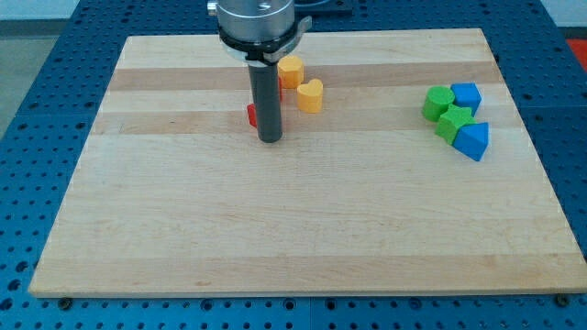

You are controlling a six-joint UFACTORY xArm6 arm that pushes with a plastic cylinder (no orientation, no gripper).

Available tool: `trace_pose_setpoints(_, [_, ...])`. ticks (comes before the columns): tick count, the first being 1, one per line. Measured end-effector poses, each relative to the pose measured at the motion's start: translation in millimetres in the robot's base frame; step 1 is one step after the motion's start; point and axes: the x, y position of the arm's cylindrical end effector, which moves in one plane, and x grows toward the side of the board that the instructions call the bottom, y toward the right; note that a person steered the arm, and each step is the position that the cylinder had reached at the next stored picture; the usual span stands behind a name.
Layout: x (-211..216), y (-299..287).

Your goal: Move the red star right a bit

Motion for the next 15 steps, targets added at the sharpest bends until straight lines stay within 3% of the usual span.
trace_pose_setpoints(2, [4.7, -77.0])
trace_pose_setpoints(3, [1.2, -88.0])
trace_pose_setpoints(6, [-37.2, -78.0])
trace_pose_setpoints(15, [-37.0, -33.2])
